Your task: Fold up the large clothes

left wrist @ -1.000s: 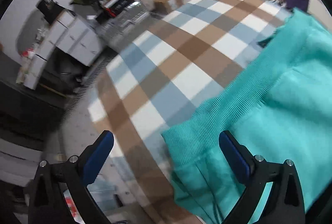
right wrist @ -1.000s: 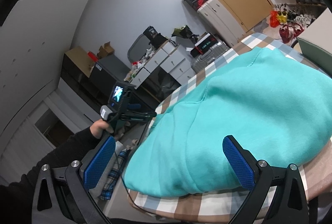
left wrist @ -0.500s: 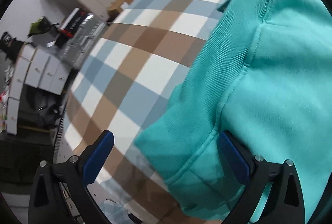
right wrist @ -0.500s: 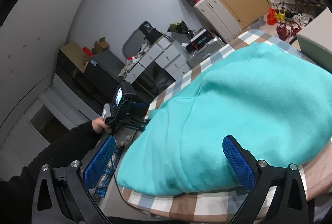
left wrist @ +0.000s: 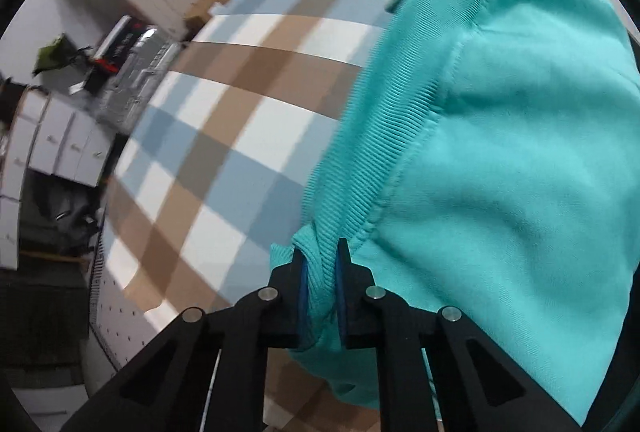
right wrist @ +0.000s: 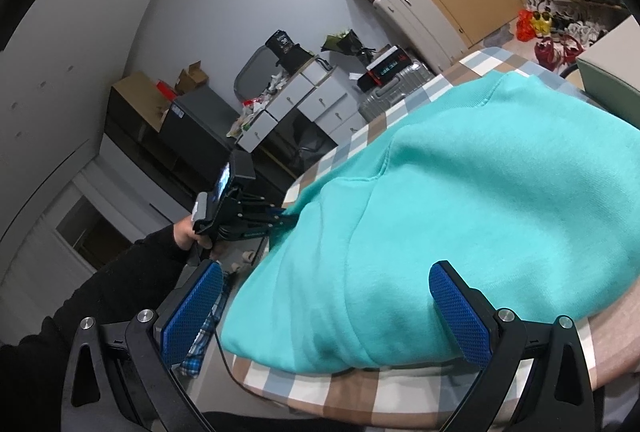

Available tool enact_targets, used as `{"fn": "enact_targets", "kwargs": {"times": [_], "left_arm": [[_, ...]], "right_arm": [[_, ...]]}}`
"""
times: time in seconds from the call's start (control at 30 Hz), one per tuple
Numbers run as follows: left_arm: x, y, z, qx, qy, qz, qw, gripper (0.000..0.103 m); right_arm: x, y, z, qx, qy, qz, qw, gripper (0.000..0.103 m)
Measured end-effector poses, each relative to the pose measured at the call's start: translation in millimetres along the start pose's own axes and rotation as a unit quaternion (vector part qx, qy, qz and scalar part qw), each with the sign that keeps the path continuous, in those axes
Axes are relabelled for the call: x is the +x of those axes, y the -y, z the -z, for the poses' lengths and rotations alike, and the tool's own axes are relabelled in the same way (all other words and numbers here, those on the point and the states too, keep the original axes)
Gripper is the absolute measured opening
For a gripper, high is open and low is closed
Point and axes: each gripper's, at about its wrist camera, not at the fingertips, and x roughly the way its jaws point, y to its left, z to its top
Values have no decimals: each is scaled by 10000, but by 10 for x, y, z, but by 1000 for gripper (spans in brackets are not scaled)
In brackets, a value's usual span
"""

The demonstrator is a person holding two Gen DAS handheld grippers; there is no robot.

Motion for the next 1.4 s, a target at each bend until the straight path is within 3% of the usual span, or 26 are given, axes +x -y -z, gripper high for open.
{"fn": "enact_targets", "kwargs": {"times": [0.1, 0.23, 0.3, 0.37, 0.43, 0.47, 0.57, 0.6, 0.67, 0.7, 0.77, 0.83, 0.87, 0.9, 0.97, 1.07, 1.13, 1.23, 1.3, 1.4], "left_arm": [[-95, -89, 15, -212, 61, -360, 9991, 7], [-81, -296, 62, -924, 214, -440, 9945, 8], [33, -249, 89, -1075, 55, -623, 9922, 25], [133, -197, 98, -996, -137, -1138, 9884, 44], [145, -203, 159, -1045, -269, -1462, 9834, 52], [118, -269, 207, -1239, -287, -1394, 9820, 52], [-85, -434, 436, -2063, -156, -745, 9755, 53], [-139, -464, 508, -2360, -125, -552, 9701, 53], [-314, -487, 706, -3186, 75, 150, 9477, 53], [-373, -456, 745, -3376, 197, 356, 9404, 53], [-602, -244, 802, -3604, 682, 911, 9258, 53], [-789, 67, 774, -3509, 1126, 1349, 9198, 56], [-840, 210, 756, -3425, 1253, 1507, 9189, 68], [-858, 354, 717, -3330, 1323, 1592, 9199, 76], [-804, 641, 607, -3283, 1369, 1620, 9204, 76], [-502, 766, 473, -3597, 1150, 1736, 9095, 76], [-247, 759, 519, -4045, 1019, 1816, 8905, 76], [-71, 679, 693, -4566, 1199, 1955, 8596, 75], [-88, 652, 734, -4532, 1406, 1889, 8597, 75], [-82, 642, 741, -4402, 1490, 1800, 8670, 75]], "right_arm": [[-18, -4, 1, 19, 31, -27, 10000, 103], [-49, 5, 8, 37, 80, -42, 10000, 103], [-57, 9, 13, 43, 85, -30, 10000, 103], [-59, 16, 13, 52, 85, 10, 9999, 103], [-50, 27, 13, 58, 60, 81, 9999, 103], [-44, 33, 16, 53, 39, 151, 9999, 103], [-42, 31, 13, 50, 0, 210, 9998, 103], [-49, 26, 14, 40, 12, 210, 9998, 103], [-55, 3, 21, -24, 17, 231, 9997, 103], [-55, -21, 28, -91, 9, 260, 9996, 103], [-48, -61, 33, -225, 0, 327, 9992, 103], [-27, -88, 29, -338, 21, 459, 9984, 103], [-9, -108, 20, -428, 30, 580, 9974, 103], [22, -140, 6, -578, 28, 736, 9956, 103], [152, -241, -68, -1073, -114, 1186, 9871, 103], [366, -369, -273, -1910, -230, 1631, 9677, 103], [610, -341, -428, -2282, -599, 2088, 9491, 103], [1078, 67, -605, -2253, -1688, 3057, 9096, 101], [1224, 420, -660, -2182, -2192, 3593, 8805, 101], [1143, 806, -764, -1774, -2384, 3361, 8937, 102]]}}
